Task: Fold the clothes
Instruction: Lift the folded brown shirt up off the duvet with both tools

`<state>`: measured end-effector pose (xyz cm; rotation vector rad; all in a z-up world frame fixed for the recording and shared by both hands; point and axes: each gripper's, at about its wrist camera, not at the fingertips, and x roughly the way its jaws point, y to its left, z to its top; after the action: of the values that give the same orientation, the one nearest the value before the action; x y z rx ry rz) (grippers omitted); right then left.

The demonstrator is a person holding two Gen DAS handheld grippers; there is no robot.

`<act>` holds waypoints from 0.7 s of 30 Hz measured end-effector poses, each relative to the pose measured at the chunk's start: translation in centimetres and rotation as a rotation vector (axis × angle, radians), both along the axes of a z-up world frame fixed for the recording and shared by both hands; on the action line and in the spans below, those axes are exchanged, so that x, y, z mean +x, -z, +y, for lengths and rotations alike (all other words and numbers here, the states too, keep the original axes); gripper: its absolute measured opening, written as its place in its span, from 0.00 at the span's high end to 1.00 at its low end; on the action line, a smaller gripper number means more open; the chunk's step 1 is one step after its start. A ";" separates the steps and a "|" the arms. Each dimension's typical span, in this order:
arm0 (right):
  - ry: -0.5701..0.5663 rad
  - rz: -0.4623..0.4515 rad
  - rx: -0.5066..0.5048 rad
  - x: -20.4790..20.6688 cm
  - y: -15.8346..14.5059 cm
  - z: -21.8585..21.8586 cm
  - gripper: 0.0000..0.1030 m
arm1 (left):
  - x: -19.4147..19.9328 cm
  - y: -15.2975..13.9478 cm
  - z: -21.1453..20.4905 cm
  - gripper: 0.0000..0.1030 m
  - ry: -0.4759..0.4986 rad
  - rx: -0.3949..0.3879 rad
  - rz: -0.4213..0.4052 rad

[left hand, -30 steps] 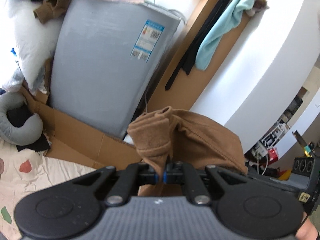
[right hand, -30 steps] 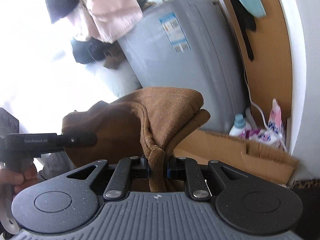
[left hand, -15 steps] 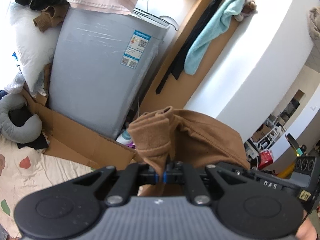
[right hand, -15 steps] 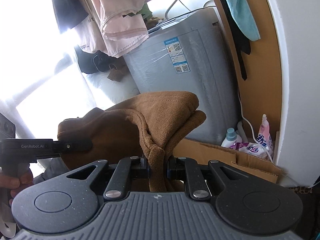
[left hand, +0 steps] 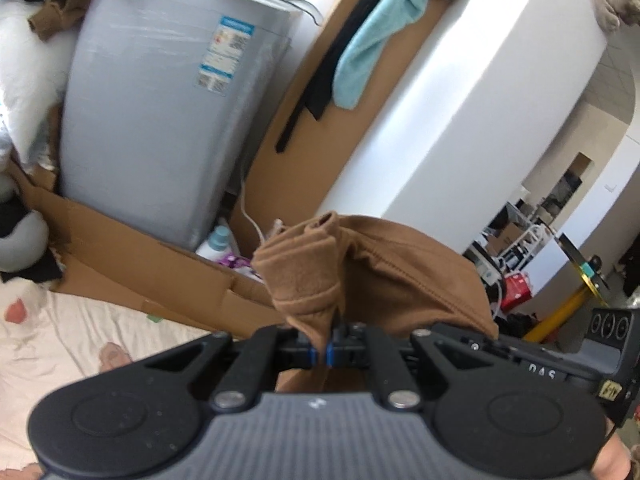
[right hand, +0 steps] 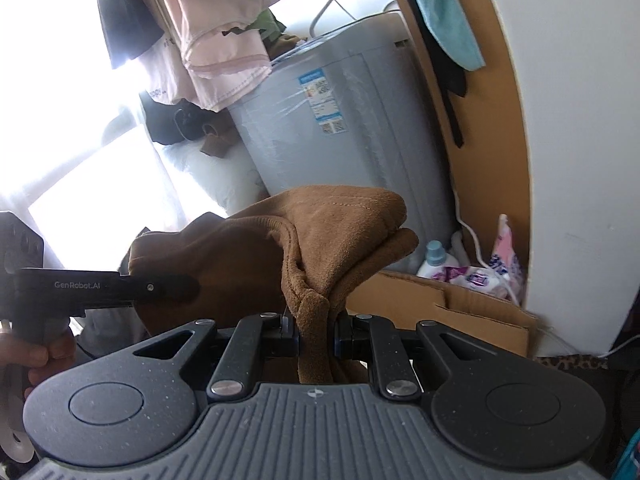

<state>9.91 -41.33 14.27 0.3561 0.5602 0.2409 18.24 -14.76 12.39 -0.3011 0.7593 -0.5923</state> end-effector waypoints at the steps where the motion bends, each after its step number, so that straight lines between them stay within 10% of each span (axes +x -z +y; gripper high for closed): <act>1: 0.011 -0.002 -0.006 -0.4 0.2 -0.5 0.86 | 0.1 0.4 -0.5 0.95 0.010 -0.005 0.004; 21: 0.250 0.052 -0.021 -6.4 4.2 -12.7 0.86 | 1.6 6.3 -10.9 0.95 0.286 -0.073 0.059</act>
<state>3.53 -54.04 10.05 0.4087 0.5631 -0.0156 19.81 -25.66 6.11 -0.2803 0.8452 -0.8854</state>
